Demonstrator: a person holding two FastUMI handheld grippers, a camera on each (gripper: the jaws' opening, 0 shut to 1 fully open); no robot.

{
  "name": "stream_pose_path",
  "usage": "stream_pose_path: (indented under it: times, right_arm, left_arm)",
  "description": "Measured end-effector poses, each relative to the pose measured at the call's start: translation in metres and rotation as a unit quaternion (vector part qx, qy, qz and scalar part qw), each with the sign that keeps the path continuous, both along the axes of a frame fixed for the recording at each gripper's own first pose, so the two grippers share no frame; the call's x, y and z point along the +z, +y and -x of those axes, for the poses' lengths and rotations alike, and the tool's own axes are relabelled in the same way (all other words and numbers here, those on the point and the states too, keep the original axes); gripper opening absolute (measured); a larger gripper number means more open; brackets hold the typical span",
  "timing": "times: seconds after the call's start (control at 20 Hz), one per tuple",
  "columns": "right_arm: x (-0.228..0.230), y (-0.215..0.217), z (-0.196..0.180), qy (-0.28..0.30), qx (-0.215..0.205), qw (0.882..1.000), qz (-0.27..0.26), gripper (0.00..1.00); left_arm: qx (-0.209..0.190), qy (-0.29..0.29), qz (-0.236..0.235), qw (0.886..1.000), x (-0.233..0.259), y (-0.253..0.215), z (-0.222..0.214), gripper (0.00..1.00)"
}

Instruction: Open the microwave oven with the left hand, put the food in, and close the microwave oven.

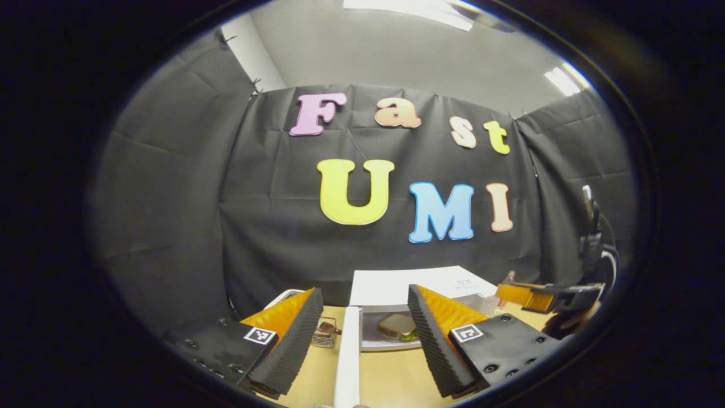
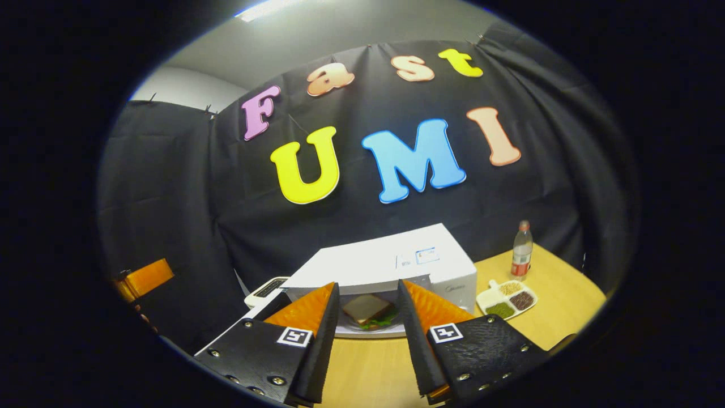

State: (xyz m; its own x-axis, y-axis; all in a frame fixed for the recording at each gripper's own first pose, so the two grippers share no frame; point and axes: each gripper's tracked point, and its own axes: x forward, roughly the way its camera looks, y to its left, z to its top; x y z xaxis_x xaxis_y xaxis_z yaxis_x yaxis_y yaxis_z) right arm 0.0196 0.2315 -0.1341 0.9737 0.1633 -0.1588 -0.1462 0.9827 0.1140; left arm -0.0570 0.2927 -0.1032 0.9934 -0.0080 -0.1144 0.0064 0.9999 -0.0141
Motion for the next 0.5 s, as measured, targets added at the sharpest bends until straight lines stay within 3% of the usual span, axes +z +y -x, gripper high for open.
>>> stream_pose_path:
  times: [0.25,0.3,0.35,0.4,0.5]
  right_arm:
    - [0.037,-0.025,0.025,-0.027,-0.02,0.999,0.018,0.64]
    - [0.037,-0.028,0.029,-0.026,-0.017,0.999,0.023,0.76]
    - [0.037,-0.035,0.031,-0.024,-0.027,0.999,0.033,0.8]
    - [0.04,-0.04,0.034,-0.024,-0.032,0.999,0.037,0.93]
    - [0.05,-0.044,0.038,-0.028,-0.045,0.998,0.034,0.94]
  left_arm:
    - [-0.023,0.005,-0.008,1.0,-0.007,-0.021,0.0,0.96]
    - [-0.022,0.006,-0.013,1.0,-0.007,-0.022,-0.001,0.96]
    - [-0.024,0.007,-0.015,1.0,-0.009,-0.022,-0.001,0.96]
    - [-0.027,0.009,-0.015,0.999,-0.01,-0.024,-0.002,0.96]
    - [-0.03,0.002,-0.006,1.0,-0.002,-0.025,-0.001,0.96]
